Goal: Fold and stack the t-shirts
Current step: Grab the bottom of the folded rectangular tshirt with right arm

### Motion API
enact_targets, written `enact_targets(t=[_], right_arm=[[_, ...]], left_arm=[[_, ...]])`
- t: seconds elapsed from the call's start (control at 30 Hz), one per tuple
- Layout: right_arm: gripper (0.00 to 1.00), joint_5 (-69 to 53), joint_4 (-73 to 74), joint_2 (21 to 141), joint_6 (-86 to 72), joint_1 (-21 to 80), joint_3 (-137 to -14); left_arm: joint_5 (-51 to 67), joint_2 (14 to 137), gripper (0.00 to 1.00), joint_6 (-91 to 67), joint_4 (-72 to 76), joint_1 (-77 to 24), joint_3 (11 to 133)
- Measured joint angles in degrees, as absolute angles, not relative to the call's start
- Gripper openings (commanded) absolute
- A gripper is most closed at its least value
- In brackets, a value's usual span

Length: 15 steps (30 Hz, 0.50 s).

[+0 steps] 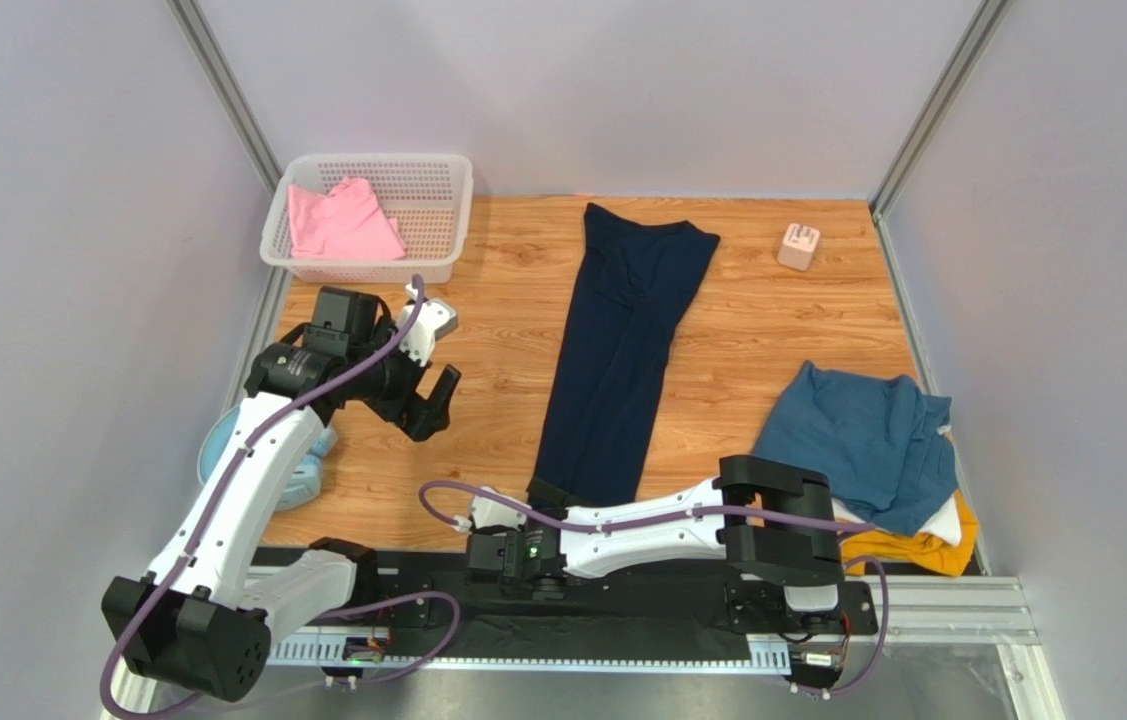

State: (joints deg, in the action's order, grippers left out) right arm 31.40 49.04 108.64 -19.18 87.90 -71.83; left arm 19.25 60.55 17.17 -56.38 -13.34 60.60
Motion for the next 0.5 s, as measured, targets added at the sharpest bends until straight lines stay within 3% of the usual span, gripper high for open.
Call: enact_targets(t=[0.5], right_arm=[[0.70,26.8,42.4,107.8,-17.6,84.1,-66.8]], left_arm=[[17.2,59.5,1.00,17.3,-56.2,-13.3,59.8]])
